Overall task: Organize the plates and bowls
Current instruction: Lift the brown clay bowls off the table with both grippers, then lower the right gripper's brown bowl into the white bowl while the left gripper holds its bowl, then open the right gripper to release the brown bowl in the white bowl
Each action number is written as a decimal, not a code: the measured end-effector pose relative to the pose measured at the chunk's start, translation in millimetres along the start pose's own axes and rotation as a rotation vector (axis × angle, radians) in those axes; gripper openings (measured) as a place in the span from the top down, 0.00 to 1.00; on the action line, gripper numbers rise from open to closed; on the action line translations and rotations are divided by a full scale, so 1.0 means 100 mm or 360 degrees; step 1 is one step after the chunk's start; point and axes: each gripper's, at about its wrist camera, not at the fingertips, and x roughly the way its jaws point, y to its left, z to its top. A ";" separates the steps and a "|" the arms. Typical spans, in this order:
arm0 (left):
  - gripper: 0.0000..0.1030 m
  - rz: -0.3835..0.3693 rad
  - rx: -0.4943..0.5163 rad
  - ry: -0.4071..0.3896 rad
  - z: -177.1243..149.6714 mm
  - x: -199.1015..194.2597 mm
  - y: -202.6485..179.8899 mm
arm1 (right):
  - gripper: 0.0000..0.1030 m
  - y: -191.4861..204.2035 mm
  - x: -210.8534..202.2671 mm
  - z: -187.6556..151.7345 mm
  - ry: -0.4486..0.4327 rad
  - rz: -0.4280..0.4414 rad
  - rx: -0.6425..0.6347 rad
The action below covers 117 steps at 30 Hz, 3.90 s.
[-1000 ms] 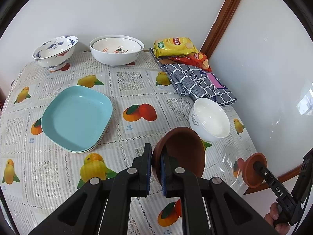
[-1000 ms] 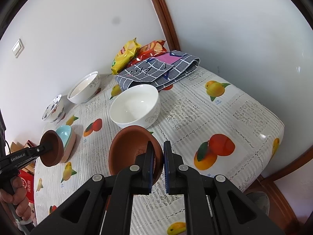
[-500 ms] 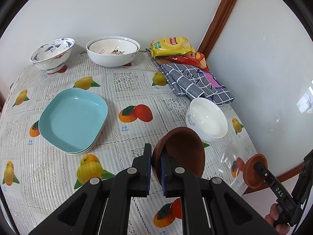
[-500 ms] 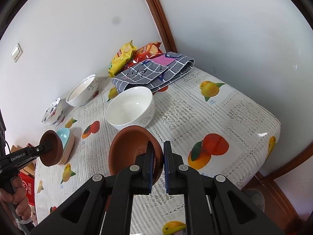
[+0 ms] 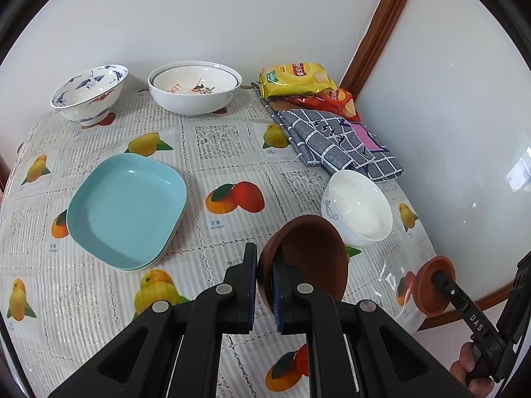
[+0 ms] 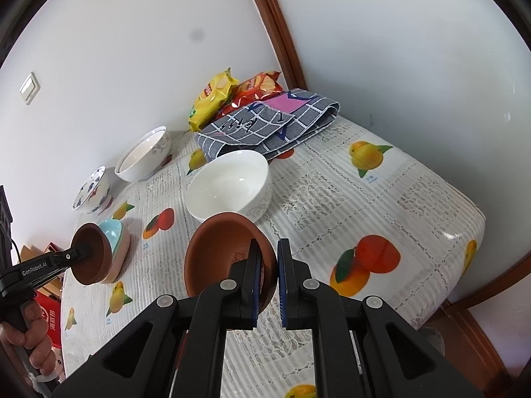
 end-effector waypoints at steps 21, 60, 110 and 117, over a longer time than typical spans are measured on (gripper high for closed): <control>0.92 -0.0013 0.0016 0.0000 0.34 0.16 0.00 | 0.91 0.33 0.31 0.50 -0.0023 0.0046 -0.0070; 0.92 -0.0003 0.0029 0.0065 0.59 0.66 -0.06 | 0.91 0.47 1.24 0.76 0.0171 -0.0087 -0.0224; 0.92 0.0013 0.0083 0.0109 0.68 0.90 -0.23 | 0.79 0.70 1.69 0.65 0.0362 -0.0404 -0.0587; 0.92 -0.0027 0.0142 0.0092 0.70 0.86 -0.51 | 0.77 0.44 1.27 0.80 0.0210 -0.0228 -0.0441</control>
